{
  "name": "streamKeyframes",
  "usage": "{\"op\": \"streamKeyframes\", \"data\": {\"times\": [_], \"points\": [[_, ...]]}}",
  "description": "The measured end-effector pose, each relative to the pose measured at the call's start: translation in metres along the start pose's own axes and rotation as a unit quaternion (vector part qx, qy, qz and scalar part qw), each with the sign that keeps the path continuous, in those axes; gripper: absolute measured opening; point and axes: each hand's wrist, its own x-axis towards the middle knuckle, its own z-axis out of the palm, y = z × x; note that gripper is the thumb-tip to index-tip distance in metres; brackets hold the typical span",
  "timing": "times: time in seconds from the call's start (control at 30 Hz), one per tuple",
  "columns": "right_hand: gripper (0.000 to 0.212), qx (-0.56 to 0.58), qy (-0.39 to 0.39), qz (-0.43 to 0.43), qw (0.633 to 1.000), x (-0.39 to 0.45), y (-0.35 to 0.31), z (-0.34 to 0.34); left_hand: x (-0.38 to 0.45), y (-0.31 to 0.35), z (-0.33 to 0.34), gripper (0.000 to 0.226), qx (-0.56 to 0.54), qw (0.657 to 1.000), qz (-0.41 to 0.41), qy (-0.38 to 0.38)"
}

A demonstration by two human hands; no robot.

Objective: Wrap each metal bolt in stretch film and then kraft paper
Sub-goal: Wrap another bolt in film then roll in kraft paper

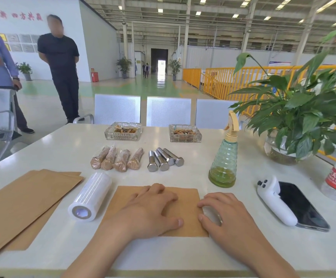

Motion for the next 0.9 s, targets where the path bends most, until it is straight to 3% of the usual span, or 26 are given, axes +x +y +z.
{"op": "streamKeyframes", "data": {"times": [0.1,0.17,0.23,0.4,0.6,0.8,0.9], "points": [[0.025,0.004,0.000,0.000,1.000,0.000,-0.002,-0.001,0.017,-0.004,-0.015,0.038,-0.094,0.985,-0.050,0.138],[0.025,0.009,0.011,-0.003,1.000,-0.001,-0.002,-0.002,0.041,-0.010,-0.028,0.025,-0.086,0.961,-0.091,0.246],[0.025,0.020,0.027,-0.003,0.999,-0.001,-0.002,-0.004,0.064,-0.013,-0.038,0.026,-0.051,0.949,-0.118,0.286],[0.025,0.022,0.039,0.007,0.999,-0.001,0.001,-0.003,0.098,-0.019,-0.039,0.028,0.028,0.965,-0.166,0.201],[0.023,0.026,0.037,0.012,0.999,0.001,0.003,-0.002,0.107,-0.022,-0.033,0.004,0.056,0.959,-0.177,0.214],[0.023,0.036,0.040,0.013,0.998,0.002,0.004,-0.002,0.103,-0.021,-0.035,0.045,0.087,0.949,-0.243,0.179],[0.022,0.039,0.043,0.013,0.998,0.002,0.005,-0.003,0.099,-0.023,-0.034,0.037,0.092,0.951,-0.239,0.172]]}}
